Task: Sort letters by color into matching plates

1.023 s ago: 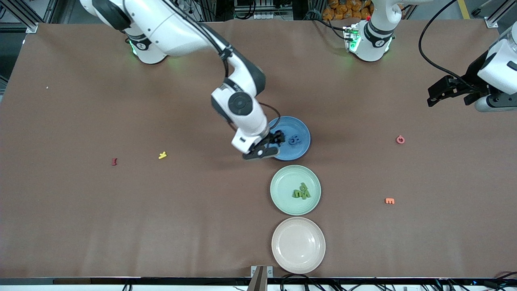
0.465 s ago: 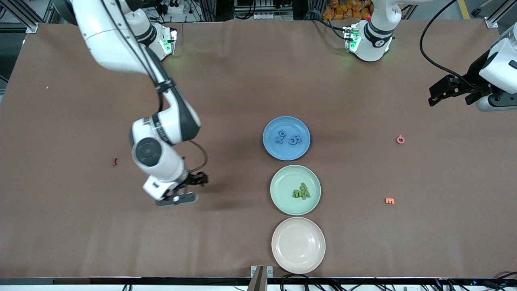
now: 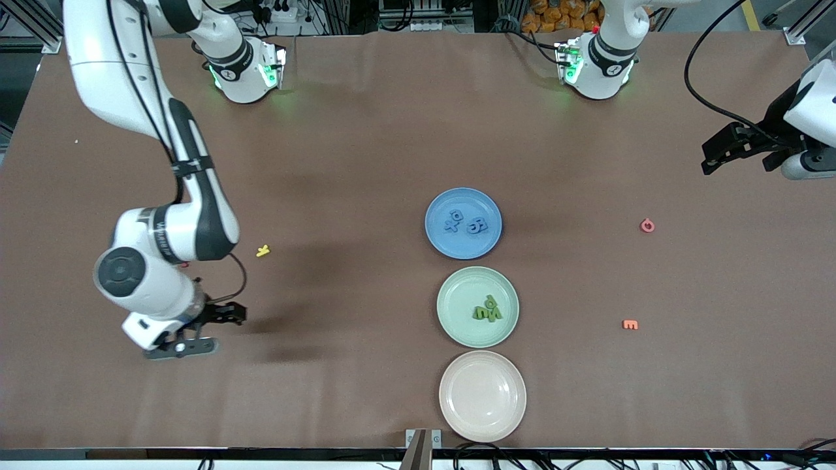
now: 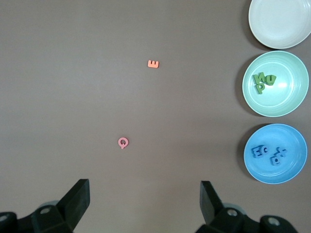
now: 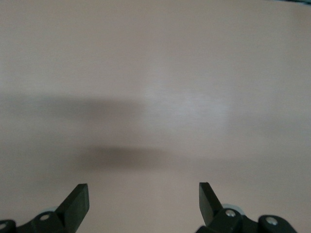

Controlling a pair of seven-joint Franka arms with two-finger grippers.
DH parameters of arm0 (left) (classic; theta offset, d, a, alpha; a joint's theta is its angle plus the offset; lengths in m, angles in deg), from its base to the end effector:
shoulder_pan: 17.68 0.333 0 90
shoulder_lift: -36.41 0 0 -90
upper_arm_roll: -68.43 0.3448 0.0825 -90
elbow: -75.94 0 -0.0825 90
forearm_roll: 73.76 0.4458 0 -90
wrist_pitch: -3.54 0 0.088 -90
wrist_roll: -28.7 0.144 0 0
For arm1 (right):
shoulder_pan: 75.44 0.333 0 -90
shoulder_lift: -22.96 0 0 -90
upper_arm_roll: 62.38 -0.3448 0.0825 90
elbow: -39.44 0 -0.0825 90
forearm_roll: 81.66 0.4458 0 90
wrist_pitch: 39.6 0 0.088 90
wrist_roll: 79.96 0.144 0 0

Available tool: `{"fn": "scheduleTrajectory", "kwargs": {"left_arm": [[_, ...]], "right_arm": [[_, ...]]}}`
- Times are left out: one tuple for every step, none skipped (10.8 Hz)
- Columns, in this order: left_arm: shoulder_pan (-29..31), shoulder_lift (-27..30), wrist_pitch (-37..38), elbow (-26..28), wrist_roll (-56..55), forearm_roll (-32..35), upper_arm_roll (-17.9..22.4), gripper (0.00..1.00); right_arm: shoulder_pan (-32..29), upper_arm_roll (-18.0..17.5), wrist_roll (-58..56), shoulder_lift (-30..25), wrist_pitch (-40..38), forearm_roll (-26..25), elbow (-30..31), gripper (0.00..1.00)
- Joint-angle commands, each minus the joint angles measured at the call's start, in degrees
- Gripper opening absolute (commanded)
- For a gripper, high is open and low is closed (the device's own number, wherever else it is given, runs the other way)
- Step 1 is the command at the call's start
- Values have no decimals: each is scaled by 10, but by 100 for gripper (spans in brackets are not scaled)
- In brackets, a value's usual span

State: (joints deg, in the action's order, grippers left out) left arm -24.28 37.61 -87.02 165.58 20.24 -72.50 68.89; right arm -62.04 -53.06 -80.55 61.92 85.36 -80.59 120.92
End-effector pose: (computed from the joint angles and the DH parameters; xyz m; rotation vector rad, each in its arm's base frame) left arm 0.6087 -0.0623 0.6334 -3.1234 -0.0635 -0.0617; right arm 0.8027 0.0803 0.2634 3.0518 0.1704 0.1375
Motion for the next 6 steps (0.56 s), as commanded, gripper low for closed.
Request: {"fn": "scheduleTrajectory", "kwargs": {"left_arm": [[-4,-1,-7,-5,15,9,3,100],[-5,-1,-9,-5,15,7,2,100],[-5,-2,-9,-5,15,7,3,100],[-5,-3,-12,-5,16,7,3,100],[-5,-4,-13,-6,16,7,3,100],[-5,-5,-13,-6,16,6,3,100]], "right_arm": [[-8,42,-55,-69,-81,1,12,100],[-18,46,-70,-98,-115,1,12,100],[-24,47,-70,-129,-155,0,11,100],[-24,47,-69,-160,-198,-5,10,100],[-24,47,-67,-187,-247,-11,8,100],[-24,47,-66,-216,-293,-11,-1,100]]}}
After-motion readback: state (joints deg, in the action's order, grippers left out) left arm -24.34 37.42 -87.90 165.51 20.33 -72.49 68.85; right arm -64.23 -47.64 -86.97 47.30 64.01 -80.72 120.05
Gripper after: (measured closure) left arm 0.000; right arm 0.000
